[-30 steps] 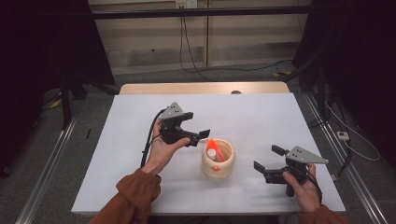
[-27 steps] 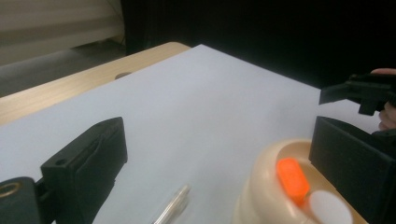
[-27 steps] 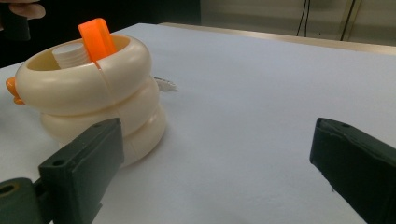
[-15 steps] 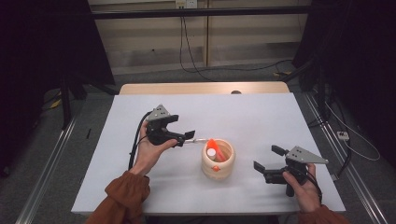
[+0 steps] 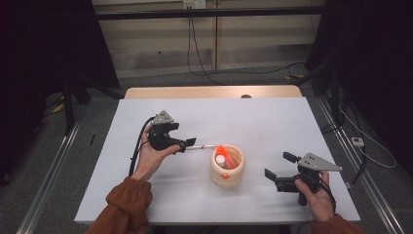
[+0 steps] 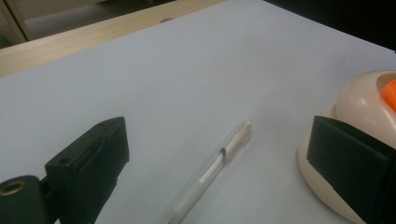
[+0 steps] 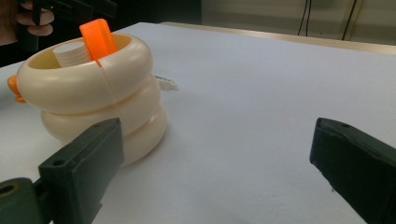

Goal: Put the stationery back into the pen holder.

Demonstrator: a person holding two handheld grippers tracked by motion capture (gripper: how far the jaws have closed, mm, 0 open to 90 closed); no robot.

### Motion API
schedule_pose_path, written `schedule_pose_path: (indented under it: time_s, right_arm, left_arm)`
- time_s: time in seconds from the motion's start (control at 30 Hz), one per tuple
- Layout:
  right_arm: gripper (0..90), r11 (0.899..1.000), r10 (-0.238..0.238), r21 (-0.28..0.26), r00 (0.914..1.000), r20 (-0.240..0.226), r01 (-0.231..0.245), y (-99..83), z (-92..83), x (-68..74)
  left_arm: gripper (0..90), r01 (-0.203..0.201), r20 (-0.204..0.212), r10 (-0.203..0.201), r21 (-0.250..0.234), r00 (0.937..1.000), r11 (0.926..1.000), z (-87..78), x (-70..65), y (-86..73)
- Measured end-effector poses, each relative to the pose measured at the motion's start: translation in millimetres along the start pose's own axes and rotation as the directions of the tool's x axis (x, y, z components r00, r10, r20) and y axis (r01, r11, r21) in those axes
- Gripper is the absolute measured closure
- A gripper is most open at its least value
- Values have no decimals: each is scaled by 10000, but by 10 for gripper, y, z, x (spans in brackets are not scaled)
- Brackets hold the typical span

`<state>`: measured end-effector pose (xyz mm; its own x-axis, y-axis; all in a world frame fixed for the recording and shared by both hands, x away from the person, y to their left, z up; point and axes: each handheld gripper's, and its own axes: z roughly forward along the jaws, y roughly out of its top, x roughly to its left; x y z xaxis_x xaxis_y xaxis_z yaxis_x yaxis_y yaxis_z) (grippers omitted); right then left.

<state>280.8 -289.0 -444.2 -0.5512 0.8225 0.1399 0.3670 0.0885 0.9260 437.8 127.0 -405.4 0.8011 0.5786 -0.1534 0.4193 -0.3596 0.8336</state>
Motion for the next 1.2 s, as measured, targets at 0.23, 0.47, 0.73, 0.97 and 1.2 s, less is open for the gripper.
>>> schedule_pose_path:
  time_s: [0.23,0.47,0.73,0.97,1.2]
  right_arm:
    - [27,10000,-17,-11,10000,-14,17,0,1,2]
    - [27,10000,-31,-9,10000,-1,31,1,-2,1]
    - [27,10000,-21,-6,10000,3,21,1,-2,0]
    - [27,10000,-13,-10,10000,6,13,1,-3,0]
    - [27,10000,-4,-8,10000,17,4,2,-2,0]
  left_arm:
    - [70,-48,-147,52,283,9999,9996,32,23,-22]
    - [258,272,-274,-253,713,9993,9971,68,62,-58]
    - [650,688,-379,-656,928,9971,9933,98,99,-88]
    - [900,550,-651,-463,1380,9968,9889,131,82,-98]
    - [900,532,-520,-459,1489,9976,9874,194,61,-97]
